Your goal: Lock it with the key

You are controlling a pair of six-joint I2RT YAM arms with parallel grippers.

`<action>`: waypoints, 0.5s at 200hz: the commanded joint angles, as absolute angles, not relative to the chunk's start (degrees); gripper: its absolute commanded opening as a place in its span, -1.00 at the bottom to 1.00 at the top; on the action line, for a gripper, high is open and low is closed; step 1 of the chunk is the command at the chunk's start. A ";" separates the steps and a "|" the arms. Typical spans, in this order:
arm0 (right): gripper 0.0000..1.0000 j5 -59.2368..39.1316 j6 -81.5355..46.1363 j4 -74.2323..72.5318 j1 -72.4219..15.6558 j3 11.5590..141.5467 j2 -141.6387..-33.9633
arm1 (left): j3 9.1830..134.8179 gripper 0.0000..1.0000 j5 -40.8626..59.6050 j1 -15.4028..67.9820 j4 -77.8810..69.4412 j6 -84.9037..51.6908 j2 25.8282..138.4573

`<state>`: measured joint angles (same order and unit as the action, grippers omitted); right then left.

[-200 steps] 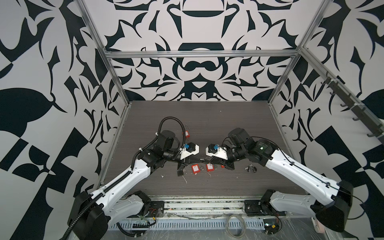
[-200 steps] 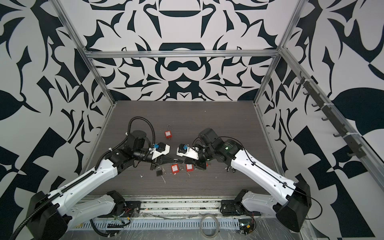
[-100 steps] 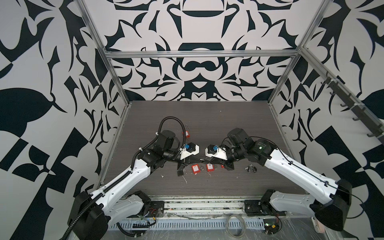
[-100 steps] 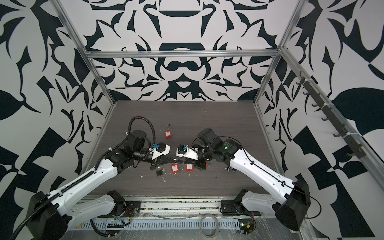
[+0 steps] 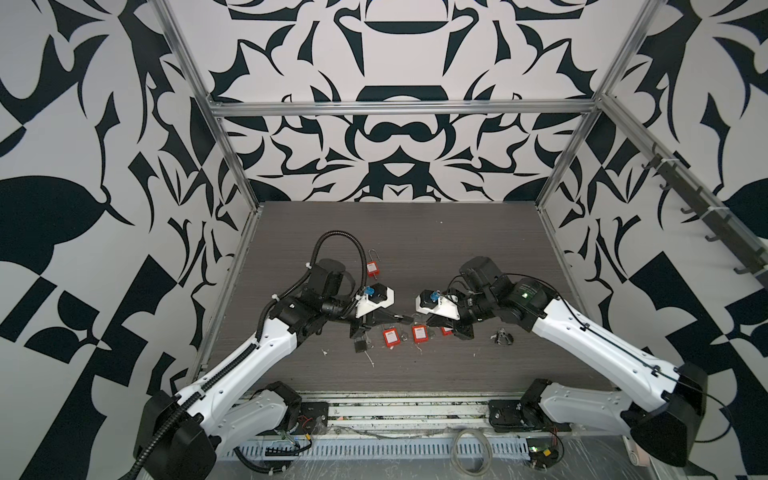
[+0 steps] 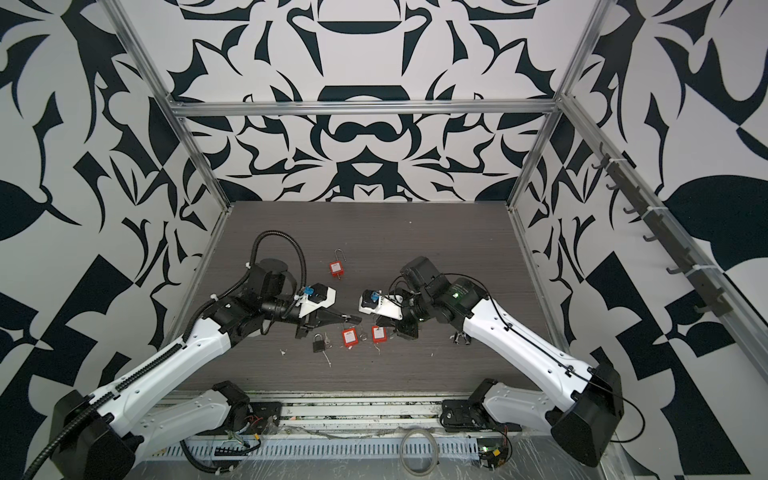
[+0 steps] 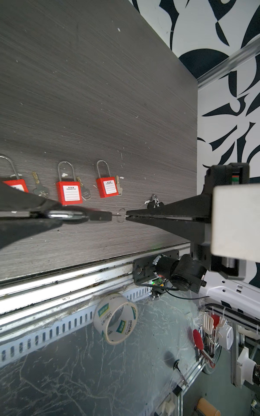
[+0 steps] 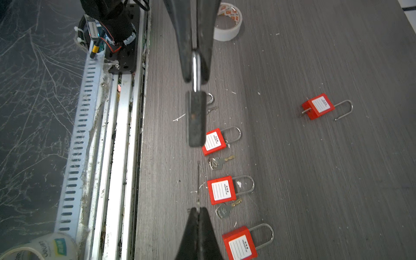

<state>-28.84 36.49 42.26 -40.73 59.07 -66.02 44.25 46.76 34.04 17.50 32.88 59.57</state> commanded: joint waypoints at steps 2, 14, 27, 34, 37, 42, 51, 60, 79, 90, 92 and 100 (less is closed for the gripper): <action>-1.00 -27.82 37.53 43.59 -40.00 58.55 -64.25 | 46.49 -1.00 45.97 33.42 21.83 35.03 58.41; -1.00 -27.28 37.04 43.07 -39.76 58.20 -64.07 | 47.19 -1.00 44.80 33.16 24.37 36.18 58.75; -1.00 -26.34 36.29 42.44 -39.65 57.60 -63.98 | 48.72 -1.00 43.00 32.70 28.43 38.03 59.54; -1.00 -25.60 35.72 41.91 -39.55 57.17 -63.94 | 49.96 -1.00 41.30 32.52 31.85 39.73 60.27; -1.00 -25.46 35.56 41.66 -39.51 57.06 -63.90 | 50.53 -1.00 40.32 32.54 33.00 40.41 60.62; -1.00 -25.24 35.38 41.36 -39.55 56.53 -63.85 | 51.54 -1.00 39.00 32.52 35.54 41.39 61.35; -1.00 -24.72 34.69 40.54 -39.55 55.80 -63.74 | 53.00 -1.00 36.75 32.34 38.82 42.61 62.77; -1.00 -24.43 34.14 39.88 -39.55 55.08 -63.64 | 54.35 -1.00 34.85 32.11 41.57 43.68 64.22; -1.00 -24.32 33.03 39.01 -39.55 54.23 -63.47 | 56.64 -1.00 32.56 30.71 45.91 45.07 67.54; -1.00 -24.41 32.53 38.46 -39.53 53.83 -63.49 | 58.38 -1.00 32.00 29.72 48.87 45.93 69.95; -1.00 -24.43 32.44 38.38 -39.52 53.76 -63.53 | 58.69 -1.00 31.91 29.58 49.40 46.02 70.38; -1.00 -24.41 32.11 37.94 -39.56 53.50 -63.57 | 60.10 -1.00 31.81 29.03 51.64 46.82 72.26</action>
<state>-24.73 34.24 40.75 -39.70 54.11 -64.75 56.58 34.44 30.76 40.32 42.50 68.05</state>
